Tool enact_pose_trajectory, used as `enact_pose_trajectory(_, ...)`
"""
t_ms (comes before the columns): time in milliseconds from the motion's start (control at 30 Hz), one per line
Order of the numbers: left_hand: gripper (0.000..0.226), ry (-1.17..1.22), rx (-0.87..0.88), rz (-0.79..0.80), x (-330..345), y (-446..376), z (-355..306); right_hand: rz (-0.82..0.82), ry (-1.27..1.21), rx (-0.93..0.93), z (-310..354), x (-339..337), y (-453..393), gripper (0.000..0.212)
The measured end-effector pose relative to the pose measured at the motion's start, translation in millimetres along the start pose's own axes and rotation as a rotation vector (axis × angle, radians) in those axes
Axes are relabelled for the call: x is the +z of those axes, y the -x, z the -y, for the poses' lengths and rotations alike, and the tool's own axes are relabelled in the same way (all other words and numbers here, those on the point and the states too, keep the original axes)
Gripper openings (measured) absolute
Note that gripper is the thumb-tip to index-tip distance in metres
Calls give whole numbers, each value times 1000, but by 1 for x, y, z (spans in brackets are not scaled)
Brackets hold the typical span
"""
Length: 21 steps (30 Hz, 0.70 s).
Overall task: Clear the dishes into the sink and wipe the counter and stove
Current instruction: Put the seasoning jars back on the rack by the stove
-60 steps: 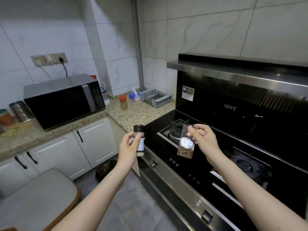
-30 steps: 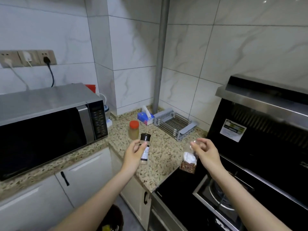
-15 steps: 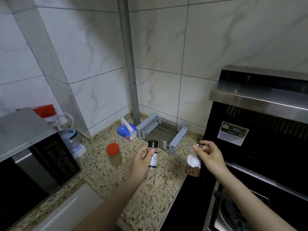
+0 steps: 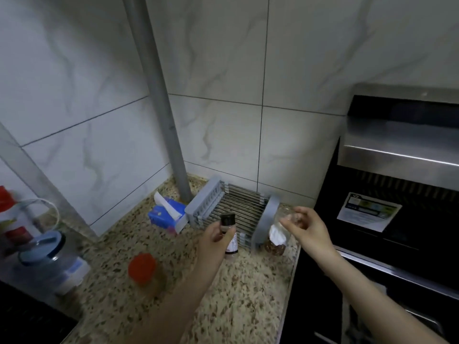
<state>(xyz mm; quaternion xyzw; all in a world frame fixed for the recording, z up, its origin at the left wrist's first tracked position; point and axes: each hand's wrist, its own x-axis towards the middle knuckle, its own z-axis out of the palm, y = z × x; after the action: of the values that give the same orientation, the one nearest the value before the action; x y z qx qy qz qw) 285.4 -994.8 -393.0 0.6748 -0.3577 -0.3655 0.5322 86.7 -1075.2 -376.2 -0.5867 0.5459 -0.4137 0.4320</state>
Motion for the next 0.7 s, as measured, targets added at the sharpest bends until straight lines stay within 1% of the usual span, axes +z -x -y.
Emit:
enact_pose_trajectory(167, 24, 31, 2, 99, 15, -63, 12, -87, 32, 38, -2, 21, -33, 48)
enact_pose_trajectory(233, 26, 50, 0, 116, 18, -85, 12, -98, 39, 45, 2, 29, -46, 49)
enact_pose_trajectory(367, 30, 80, -16, 131, 21, -130, 11, -105, 92, 31, 10, 47, -77, 41)
enact_pose_trajectory(500, 35, -38, 30, 146, 22, -169, 21, -109, 207, 3, 7, 64, -105, 34)
enact_pose_trajectory(600, 33, -160, 94, 164, 26, -198, 34, -74, 275, 15, -1, 76, -127, 36)
enact_pose_trajectory(700, 36, -254, 156, 202, 33, -223, 44, -21, 340, 47, -10, 85, -147, 40)
